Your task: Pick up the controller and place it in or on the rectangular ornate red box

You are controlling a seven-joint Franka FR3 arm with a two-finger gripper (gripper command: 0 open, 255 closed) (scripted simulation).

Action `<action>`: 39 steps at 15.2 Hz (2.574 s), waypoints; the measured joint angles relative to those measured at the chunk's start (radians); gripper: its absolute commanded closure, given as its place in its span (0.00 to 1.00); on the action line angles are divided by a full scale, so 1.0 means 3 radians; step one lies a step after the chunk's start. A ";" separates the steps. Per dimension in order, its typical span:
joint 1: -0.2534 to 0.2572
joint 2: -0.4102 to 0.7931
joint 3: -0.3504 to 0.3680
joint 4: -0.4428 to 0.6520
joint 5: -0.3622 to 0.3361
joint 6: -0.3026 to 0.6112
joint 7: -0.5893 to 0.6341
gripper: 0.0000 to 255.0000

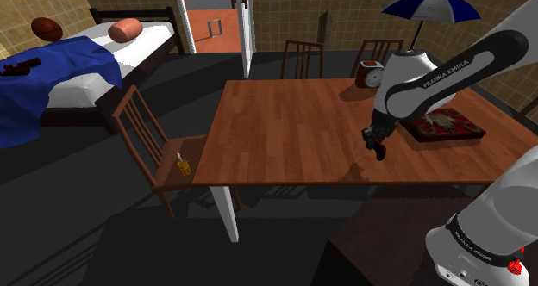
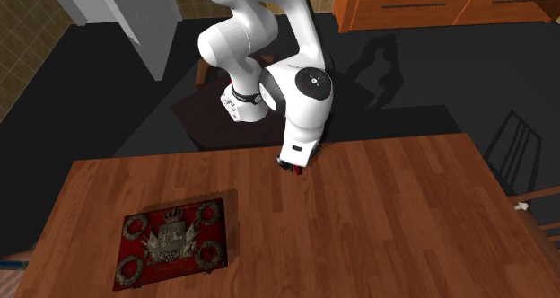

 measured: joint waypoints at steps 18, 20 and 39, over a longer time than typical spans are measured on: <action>-0.0176 -0.0623 -0.0177 0.0305 -0.0100 -0.0909 -0.0314 1.00; -0.0255 -0.0555 -0.0302 0.0372 -0.0154 -0.0894 -0.0478 1.00; -0.0695 0.0708 -0.1504 0.1632 0.0199 -0.0819 -0.2423 1.00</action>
